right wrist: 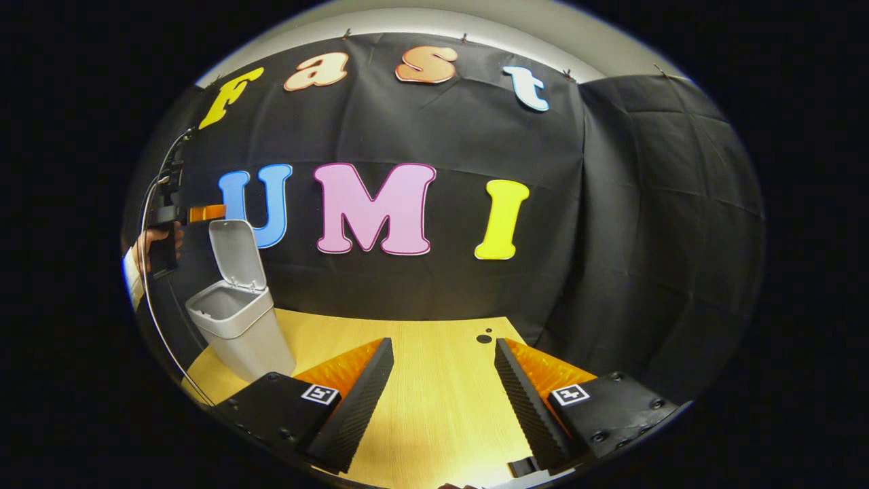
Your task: Press the lid of the desktop garbage bin to open it, pick up the crumpled paper on the desktop and throw it into the bin, then pick up the pop can on the desktop and drop it into the bin, and finally close the garbage bin lid.
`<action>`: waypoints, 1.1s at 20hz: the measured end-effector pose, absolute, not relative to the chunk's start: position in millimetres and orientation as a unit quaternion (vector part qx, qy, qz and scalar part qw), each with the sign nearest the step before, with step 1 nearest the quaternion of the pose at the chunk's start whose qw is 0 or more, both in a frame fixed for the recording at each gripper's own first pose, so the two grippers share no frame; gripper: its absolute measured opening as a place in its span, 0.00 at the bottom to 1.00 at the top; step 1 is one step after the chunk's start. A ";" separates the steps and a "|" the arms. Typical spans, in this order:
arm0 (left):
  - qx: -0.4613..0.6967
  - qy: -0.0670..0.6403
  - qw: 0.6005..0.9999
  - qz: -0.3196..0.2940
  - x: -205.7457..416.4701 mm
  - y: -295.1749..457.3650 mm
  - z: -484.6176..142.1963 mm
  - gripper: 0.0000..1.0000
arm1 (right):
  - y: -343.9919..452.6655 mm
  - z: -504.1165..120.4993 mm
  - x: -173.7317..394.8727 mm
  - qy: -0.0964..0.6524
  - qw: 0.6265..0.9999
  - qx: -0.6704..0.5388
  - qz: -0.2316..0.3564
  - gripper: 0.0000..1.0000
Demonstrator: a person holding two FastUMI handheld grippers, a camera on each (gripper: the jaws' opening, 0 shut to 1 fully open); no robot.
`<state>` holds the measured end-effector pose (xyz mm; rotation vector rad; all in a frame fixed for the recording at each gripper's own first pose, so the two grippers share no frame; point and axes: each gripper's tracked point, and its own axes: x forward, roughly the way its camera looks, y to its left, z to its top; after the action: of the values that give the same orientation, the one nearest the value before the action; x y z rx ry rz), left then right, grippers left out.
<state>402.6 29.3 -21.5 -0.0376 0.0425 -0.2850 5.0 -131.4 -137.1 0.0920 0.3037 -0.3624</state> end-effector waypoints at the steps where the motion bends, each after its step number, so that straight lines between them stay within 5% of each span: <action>1: -0.028 0.031 0.990 -0.133 414.8 32.5 -22.9 0.94 | -136.9 -137.2 0.4 0.148 0.970 0.050 -0.186 0.97; 9: 0.007 0.112 0.983 -0.142 435.9 21.4 -68.6 0.96 | -179.9 -148.9 -22.2 0.153 0.960 0.068 -0.223 0.97; 22: 0.041 0.229 0.967 -0.104 322.2 51.6 -201.9 0.94 | -161.7 -170.9 -4.4 0.173 0.963 0.079 -0.189 0.97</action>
<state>322.2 51.6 -201.9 0.0839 0.4641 -0.2109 -4.4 -161.7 -170.9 0.1604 0.3494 -0.3825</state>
